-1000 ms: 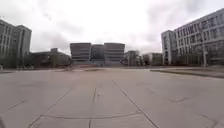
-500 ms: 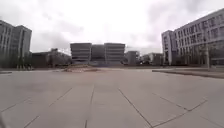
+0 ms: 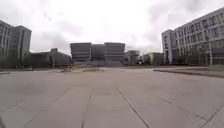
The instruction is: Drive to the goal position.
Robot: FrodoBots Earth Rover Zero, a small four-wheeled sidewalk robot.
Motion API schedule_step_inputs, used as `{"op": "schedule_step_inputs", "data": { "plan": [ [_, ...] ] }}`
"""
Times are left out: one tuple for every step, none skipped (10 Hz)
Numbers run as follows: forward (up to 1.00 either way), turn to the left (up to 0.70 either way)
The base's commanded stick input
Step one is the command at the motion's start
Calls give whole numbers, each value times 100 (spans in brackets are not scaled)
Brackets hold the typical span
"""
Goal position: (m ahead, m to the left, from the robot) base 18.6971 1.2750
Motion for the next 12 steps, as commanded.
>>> {"op": "schedule_step_inputs", "data": {
  "plan": [
    [70,2],
    [70,2],
    [70,2],
    [70,2],
    [70,2],
    [70,2],
    [70,2],
    [70,2],
    [70,2],
    [70,2],
    [70,2],
    [70,2]
  ]
}}
